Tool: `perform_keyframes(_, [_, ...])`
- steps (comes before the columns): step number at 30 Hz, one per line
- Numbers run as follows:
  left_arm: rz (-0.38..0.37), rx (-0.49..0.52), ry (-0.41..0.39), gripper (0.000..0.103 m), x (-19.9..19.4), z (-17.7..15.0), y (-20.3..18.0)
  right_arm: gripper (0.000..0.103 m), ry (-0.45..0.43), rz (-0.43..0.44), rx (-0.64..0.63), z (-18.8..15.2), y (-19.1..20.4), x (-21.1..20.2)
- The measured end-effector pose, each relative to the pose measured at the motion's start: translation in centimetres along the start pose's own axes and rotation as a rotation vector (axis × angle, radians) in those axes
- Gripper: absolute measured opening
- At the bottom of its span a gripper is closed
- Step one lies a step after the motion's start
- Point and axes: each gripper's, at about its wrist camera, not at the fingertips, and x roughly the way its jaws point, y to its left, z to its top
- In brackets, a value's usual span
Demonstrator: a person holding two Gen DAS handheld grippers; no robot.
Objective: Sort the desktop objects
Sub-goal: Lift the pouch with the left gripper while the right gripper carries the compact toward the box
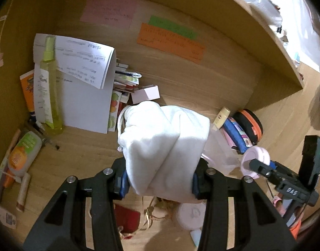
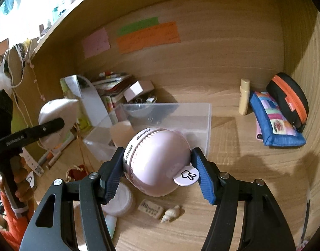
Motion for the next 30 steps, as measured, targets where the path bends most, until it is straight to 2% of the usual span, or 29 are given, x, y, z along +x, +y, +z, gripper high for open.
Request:
perform_keyframes(11, [0.018, 0.009, 0.116, 0.045, 6.1, -0.2, 1.3, 0.06, 0.012, 0.027, 0.013, 2.1, -0.4, 3.6])
perform_keyframes(17, [0.021, 0.079, 0.111, 0.046, 7.5, -0.6, 0.2, 0.06, 0.081, 0.042, 0.015, 2.4, -0.3, 7.2])
perform_keyframes(21, [0.023, 0.09, 0.134, 0.049, 8.5, -1.0, -0.1, 0.06, 0.115, 0.037, -0.009, 2.2, 0.7, 9.1])
perform_keyframes(30, [-0.011, 0.093, 0.175, 0.048, 9.8, -1.3, -0.8, 0.06, 0.146, 0.003, -0.012, 1.4, 1.9, 11.2])
